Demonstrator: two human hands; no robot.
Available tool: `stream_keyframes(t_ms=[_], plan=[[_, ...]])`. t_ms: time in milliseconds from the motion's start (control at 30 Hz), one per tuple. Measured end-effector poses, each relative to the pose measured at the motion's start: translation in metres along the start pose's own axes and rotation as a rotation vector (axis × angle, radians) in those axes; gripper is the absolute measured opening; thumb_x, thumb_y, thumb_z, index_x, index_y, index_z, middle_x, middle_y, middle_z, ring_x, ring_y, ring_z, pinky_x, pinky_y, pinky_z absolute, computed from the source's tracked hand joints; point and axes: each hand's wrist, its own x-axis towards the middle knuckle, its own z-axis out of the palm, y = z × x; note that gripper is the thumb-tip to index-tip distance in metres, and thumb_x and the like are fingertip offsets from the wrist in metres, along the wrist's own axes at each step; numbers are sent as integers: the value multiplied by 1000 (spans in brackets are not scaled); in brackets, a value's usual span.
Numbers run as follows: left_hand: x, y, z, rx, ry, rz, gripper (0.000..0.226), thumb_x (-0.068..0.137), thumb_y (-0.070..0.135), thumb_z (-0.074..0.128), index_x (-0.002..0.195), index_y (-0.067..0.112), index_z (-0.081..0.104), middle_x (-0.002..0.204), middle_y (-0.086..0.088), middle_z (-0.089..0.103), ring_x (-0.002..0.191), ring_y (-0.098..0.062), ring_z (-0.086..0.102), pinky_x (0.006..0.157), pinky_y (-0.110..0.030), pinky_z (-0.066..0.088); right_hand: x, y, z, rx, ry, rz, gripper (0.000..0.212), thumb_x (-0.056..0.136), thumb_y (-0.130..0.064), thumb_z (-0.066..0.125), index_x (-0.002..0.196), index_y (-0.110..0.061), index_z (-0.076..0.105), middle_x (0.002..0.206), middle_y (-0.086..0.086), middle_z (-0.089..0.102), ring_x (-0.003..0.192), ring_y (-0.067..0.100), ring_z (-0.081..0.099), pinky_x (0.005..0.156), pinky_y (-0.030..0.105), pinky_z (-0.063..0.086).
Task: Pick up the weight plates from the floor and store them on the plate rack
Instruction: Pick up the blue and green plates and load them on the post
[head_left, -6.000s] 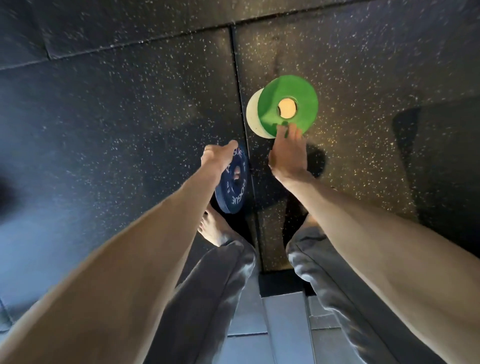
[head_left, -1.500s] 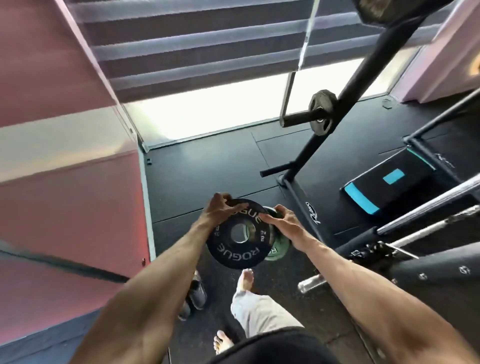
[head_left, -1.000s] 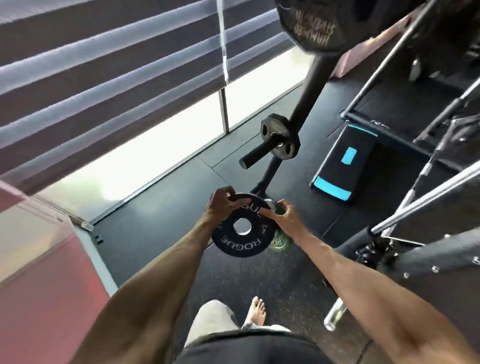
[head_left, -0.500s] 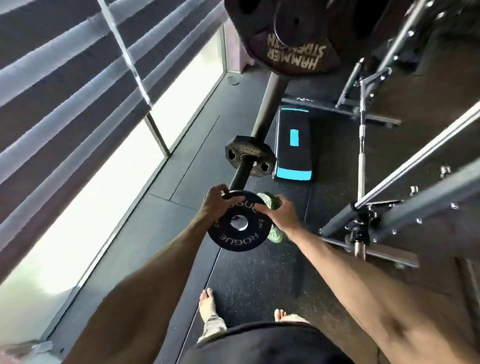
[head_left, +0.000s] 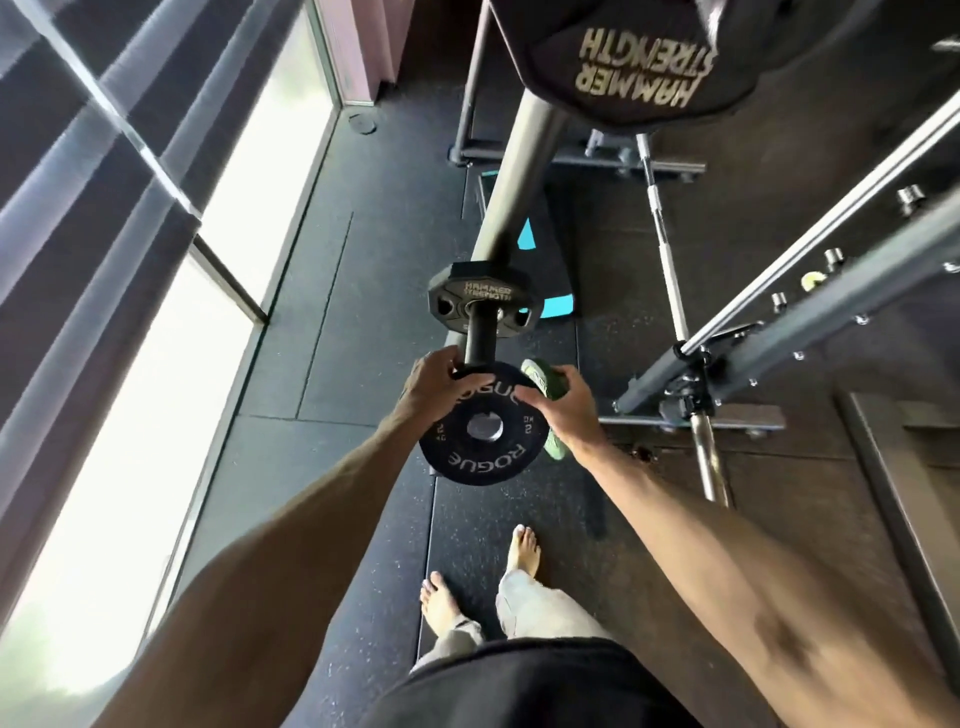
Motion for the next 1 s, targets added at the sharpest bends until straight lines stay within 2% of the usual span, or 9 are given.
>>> stream_keyframes(t_ms=[167, 267, 367, 467, 600, 700, 800, 867, 1000], plan=[[13, -3, -12, -5, -6, 22, 37, 79, 46, 76, 70, 26, 45, 68, 7, 57, 62, -14, 53, 58, -28, 37, 8, -13, 10, 37, -9, -32, 64, 72, -26, 87, 121, -7, 52, 110, 6, 65, 93, 19, 67, 77, 27, 58], [14, -4, -12, 22, 10, 64, 38, 80, 47, 75, 74, 21, 47, 65, 8, 53, 59, -13, 49, 54, -28, 34, 12, -11, 12, 9, 1, -60, 63, 72, -27, 87, 121, -6, 53, 108, 5, 66, 91, 17, 67, 72, 19, 56], [10, -6, -13, 84, 29, 188, 38, 82, 44, 74, 78, 21, 45, 65, 7, 51, 57, -14, 45, 52, -24, 30, 12, -7, 13, -35, -7, -90, 57, 76, -29, 84, 118, -5, 52, 100, 2, 65, 84, 11, 65, 65, 13, 52], [13, -6, -18, 188, -18, 291, 36, 84, 42, 74, 85, 18, 48, 69, 2, 58, 57, -16, 51, 53, -25, 33, 13, 0, 15, -77, 6, -107, 56, 79, -37, 80, 118, -8, 53, 96, -2, 64, 82, 6, 63, 65, 12, 51], [22, -1, -26, 348, -150, 433, 38, 84, 40, 74, 104, 15, 54, 88, -4, 69, 72, -22, 64, 65, -35, 51, 13, 7, 15, -109, -15, -103, 66, 75, -54, 75, 118, -10, 52, 96, -1, 66, 85, 12, 68, 68, 21, 56], [29, 8, -35, 503, -277, 488, 47, 84, 38, 75, 117, 14, 52, 99, -9, 70, 84, -27, 67, 74, -39, 54, 13, 9, 13, -120, -41, -127, 79, 70, -70, 68, 119, -10, 51, 93, -4, 65, 77, 1, 65, 64, 21, 54], [29, 16, -38, 611, -309, 554, 48, 85, 40, 73, 116, 12, 48, 94, -10, 68, 79, -28, 66, 72, -41, 54, 11, 9, 13, -136, -63, -138, 70, 75, -60, 66, 117, -5, 50, 81, -8, 60, 63, -11, 58, 56, 14, 47], [26, 21, -38, 647, -304, 583, 46, 87, 39, 71, 114, 11, 48, 90, -10, 66, 76, -28, 64, 70, -40, 53, 10, 12, 13, -156, -52, -154, 68, 75, -58, 65, 115, -5, 51, 80, -8, 59, 61, -13, 57, 56, 11, 46], [18, 23, -36, 660, -243, 639, 43, 89, 39, 69, 115, 11, 49, 86, -8, 66, 73, -27, 63, 69, -36, 51, 9, 14, 7, -199, -22, -145, 80, 67, -80, 60, 110, -13, 50, 80, -11, 62, 62, -8, 59, 56, 12, 46]])
